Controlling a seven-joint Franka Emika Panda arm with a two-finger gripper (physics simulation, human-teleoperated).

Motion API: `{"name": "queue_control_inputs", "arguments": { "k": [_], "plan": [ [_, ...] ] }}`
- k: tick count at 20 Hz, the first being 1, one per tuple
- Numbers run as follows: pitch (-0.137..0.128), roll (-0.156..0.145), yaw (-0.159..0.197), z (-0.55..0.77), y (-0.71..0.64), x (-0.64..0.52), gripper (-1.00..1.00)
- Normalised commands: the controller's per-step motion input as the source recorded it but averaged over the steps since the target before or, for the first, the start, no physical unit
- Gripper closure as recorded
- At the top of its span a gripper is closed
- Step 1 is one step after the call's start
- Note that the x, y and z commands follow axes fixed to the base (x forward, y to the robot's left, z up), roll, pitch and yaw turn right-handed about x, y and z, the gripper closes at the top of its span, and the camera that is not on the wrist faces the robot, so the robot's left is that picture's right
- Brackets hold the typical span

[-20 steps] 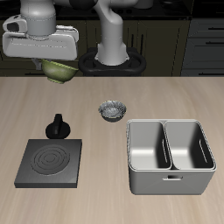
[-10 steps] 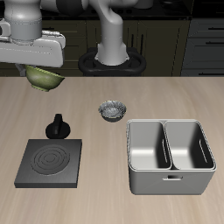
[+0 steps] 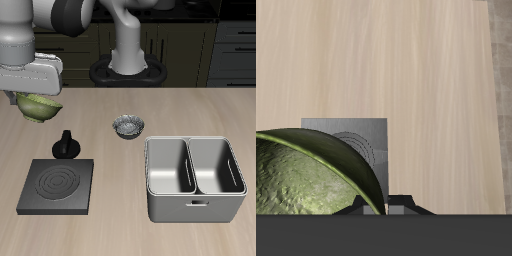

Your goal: Place the green bowl on the flat stove

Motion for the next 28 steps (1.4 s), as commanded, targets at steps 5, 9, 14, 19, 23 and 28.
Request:
{"name": "queue_control_inputs", "arguments": {
  "k": [5, 9, 14, 19, 23, 28],
  "plan": [
    [0.015, 0.096, 0.037, -0.18, 0.33, 0.06, 1.00],
    [-0.022, 0.087, 0.024, 0.00, 0.21, -0.01, 1.00],
    [-0.003, 0.028, 0.006, -0.03, 0.07, 0.01, 1.00],
    [-0.038, 0.029, 0.003, 0.03, -0.02, 0.05, 1.00],
    [0.002, -0.035, 0.005, -0.10, -0.09, 0.15, 1.00],
    [0.019, -0.028, -0.033, -0.23, -0.16, 0.10, 1.00]
  ]
}}
